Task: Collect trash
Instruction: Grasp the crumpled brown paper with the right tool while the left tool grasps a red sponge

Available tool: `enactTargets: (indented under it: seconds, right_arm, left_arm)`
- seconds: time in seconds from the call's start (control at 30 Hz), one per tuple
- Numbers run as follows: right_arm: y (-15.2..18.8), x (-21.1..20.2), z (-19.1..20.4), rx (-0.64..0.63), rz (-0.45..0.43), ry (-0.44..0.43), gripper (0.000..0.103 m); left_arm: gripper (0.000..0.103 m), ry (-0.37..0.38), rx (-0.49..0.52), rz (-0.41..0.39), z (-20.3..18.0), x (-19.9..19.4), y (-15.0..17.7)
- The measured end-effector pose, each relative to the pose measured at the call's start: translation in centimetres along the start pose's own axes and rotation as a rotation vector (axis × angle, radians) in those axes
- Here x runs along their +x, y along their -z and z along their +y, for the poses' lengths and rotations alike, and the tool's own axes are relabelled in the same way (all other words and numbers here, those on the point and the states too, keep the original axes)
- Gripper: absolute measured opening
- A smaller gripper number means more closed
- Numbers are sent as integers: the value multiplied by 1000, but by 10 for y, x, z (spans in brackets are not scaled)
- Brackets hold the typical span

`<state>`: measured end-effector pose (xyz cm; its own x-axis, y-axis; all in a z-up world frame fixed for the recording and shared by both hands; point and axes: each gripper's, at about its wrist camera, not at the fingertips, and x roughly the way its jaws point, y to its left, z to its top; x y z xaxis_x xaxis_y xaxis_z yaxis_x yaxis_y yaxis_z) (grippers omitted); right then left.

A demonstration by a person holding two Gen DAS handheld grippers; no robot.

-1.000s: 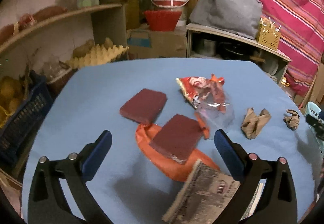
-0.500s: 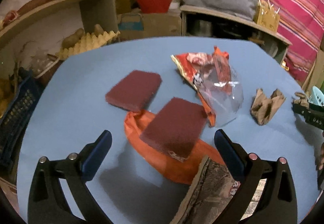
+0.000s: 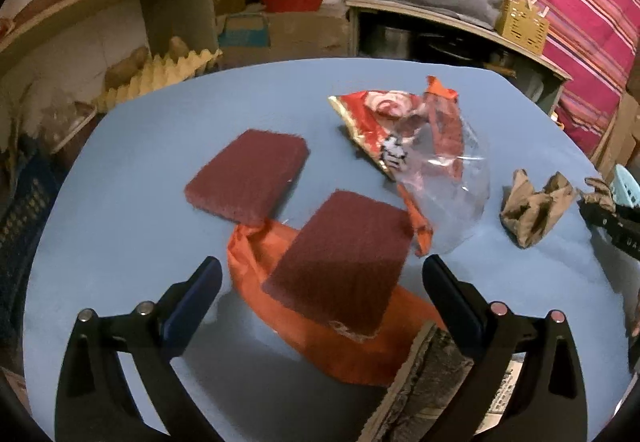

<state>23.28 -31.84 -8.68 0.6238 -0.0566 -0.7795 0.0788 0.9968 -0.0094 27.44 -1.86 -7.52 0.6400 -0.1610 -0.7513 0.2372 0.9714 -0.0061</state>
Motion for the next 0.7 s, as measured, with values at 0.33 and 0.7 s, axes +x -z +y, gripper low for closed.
enactTargets:
  seconds: [0.33,0.7]
  right_arm:
    - [-2,-10,3,-20,-44,-14,42]
    - [-5,-48,-8,5,-137,-55,42]
  left_arm:
    - [67,-26,27,-41,-3,-8,1]
    - [66,-114,-55,-218,3,-81,-9]
